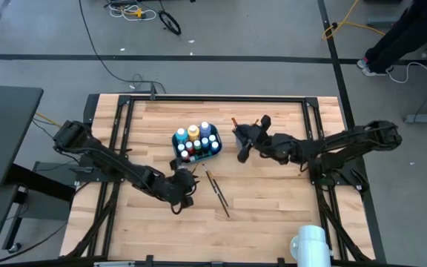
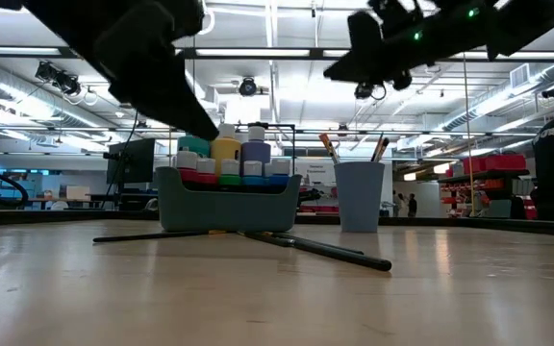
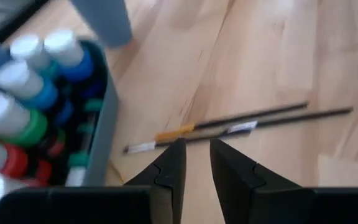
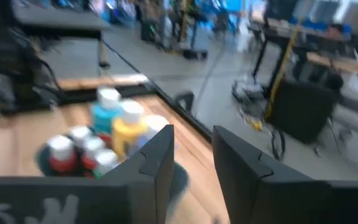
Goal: Pick & Place Paint Supplies
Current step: Adjust the blue bin on the table
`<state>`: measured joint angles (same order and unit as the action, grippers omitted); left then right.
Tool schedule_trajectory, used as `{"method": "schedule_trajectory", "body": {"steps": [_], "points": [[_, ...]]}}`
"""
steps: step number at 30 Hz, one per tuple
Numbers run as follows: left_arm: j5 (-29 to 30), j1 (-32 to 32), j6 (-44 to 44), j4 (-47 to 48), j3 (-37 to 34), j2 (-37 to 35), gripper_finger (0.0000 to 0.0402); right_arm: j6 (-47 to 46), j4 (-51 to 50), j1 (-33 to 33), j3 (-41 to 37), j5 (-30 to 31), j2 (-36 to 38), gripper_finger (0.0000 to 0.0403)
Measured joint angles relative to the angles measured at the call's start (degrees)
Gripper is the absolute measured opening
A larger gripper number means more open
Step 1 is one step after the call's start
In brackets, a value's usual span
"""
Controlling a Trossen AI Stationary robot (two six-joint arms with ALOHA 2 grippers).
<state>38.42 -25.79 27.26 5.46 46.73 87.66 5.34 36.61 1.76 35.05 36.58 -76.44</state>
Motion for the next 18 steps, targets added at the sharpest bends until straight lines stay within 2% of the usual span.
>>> {"method": "schedule_trajectory", "body": {"steps": [5, 10, 16, 18], "points": [[-1.19, 0.01, 4.91, 0.61, -0.05, 5.21, 0.0083, 2.68, 4.81, 3.32, 0.04, -0.2, 0.0, 0.0118], [-0.89, 0.21, 7.22, 1.35, 0.03, 8.34, 0.0083, 2.87, 4.73, 4.08, 0.02, -0.09, 0.0, 0.0119], [7.09, 1.42, 12.84, 7.96, 0.02, 8.39, 0.0083, 2.86, 4.89, 4.08, 0.02, 0.02, 0.0, 0.0119], [6.38, 2.95, 15.94, 10.84, 0.02, 8.39, 0.0083, 2.74, 4.89, 4.08, 0.02, 0.02, 0.0, 0.0119]]}}
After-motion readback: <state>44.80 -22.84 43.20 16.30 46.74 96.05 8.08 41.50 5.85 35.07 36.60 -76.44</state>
